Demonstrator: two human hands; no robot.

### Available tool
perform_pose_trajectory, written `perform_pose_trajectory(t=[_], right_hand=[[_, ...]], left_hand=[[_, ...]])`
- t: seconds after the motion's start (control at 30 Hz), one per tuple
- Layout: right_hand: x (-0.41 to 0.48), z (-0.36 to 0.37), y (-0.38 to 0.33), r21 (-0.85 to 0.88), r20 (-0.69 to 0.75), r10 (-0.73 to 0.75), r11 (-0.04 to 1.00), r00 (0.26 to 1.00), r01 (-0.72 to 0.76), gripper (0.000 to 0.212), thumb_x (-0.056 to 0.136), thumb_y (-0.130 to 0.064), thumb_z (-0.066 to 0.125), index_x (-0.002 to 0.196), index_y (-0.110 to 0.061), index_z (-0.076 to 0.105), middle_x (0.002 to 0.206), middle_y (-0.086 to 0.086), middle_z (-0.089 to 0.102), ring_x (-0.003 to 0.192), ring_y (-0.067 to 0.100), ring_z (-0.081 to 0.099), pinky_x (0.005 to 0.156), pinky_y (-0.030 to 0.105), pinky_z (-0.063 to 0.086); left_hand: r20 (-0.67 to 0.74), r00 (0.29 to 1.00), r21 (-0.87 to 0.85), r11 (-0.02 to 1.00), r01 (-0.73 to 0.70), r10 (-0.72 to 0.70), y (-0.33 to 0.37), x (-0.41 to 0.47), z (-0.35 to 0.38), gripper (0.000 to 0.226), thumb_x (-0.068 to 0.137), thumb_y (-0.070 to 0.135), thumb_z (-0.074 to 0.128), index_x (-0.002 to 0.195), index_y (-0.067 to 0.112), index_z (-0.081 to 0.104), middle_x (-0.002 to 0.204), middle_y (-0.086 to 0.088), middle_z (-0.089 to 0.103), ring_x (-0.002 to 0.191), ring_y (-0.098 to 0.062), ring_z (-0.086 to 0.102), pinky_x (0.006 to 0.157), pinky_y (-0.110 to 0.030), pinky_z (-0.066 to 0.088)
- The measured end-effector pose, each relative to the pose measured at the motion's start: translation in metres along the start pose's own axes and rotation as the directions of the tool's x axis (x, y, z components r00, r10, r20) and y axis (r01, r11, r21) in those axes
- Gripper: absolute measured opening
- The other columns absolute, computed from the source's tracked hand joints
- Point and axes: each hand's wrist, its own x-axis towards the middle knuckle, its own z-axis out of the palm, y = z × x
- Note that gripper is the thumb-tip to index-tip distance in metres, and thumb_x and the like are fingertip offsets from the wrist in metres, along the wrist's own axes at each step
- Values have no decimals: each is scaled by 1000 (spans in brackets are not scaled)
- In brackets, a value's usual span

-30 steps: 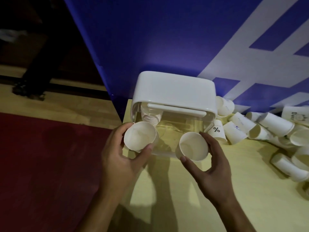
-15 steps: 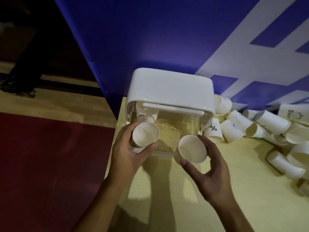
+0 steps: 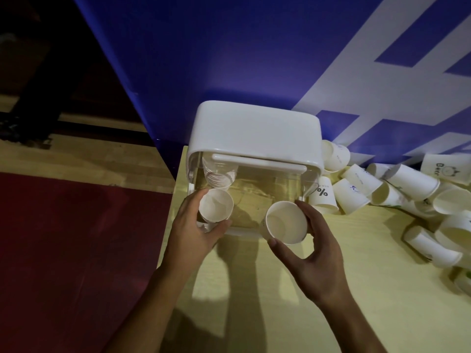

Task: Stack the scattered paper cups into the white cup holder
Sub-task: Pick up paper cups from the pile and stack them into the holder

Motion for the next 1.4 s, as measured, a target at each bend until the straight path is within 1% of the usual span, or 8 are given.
perform_pose_trajectory(t=[0.1,0.2,0.3,0.43,0.63,0.87,1.07,1.4], right_hand=[[5,7,-12,32,5,-46,998,999,46,70,70,-45,87,131,-43,52,129,-38,57,117,-6,58,90,3,40],[12,23,-30,95,1,-110,990,994,109,69,73,-43,92,130,-35,55,126,-27,62,118,2,61,91,10,45],[21,46,-46,107,17,-156,982,988,153,68,73,-49,90,128,-38,52,124,-25,63,117,4,63,91,12,48],[32,72,-47,62,71,-178,983,981,174,73,72,-54,88,132,-27,55,125,-19,63,115,4,61,91,21,53],[41,86,-33,27,132,-175,985,976,172,73,72,-53,91,132,-26,58,122,-17,66,112,6,63,91,27,54],[49,97,-12,-106,191,-101,987,976,123,89,69,-66,86,143,-27,55,138,-15,62,125,1,55,99,14,43],[52,103,-7,-104,185,-109,986,977,130,82,69,-62,89,140,-35,55,127,-30,53,117,-12,49,92,2,36],[52,105,-3,-102,210,-109,986,972,132,93,67,-61,90,146,-30,51,141,-13,61,125,0,55,102,24,50]], left_hand=[[14,1000,-32,999,6,-6,3,-4,-4,84,74,26,94,145,29,50,135,30,50,121,27,41,92,4,33],[-11,1000,-22,1000,-6,6,4,-8,-12,76,82,20,87,148,17,51,141,16,52,121,29,40,92,5,33],[-53,999,-80,997,-12,8,7,-8,-22,57,95,22,75,148,15,55,143,9,58,127,19,47,96,-2,38],[-52,998,-252,967,32,-46,16,-7,-33,52,102,52,52,145,24,58,141,15,62,133,0,56,103,-18,48],[-48,999,-304,952,-35,22,28,2,-31,35,111,22,46,139,14,64,132,9,69,124,-3,63,91,-9,47],[-19,999,-183,983,-29,26,15,9,-22,32,108,6,51,136,11,66,124,20,64,114,14,60,87,-3,45],[11,999,-81,996,-49,50,-1,12,-19,32,108,16,52,137,14,66,128,7,68,117,4,62,90,-7,47],[44,999,3,1000,8,-8,-3,12,-22,42,105,21,58,147,20,57,140,10,61,120,23,50,92,1,38]])
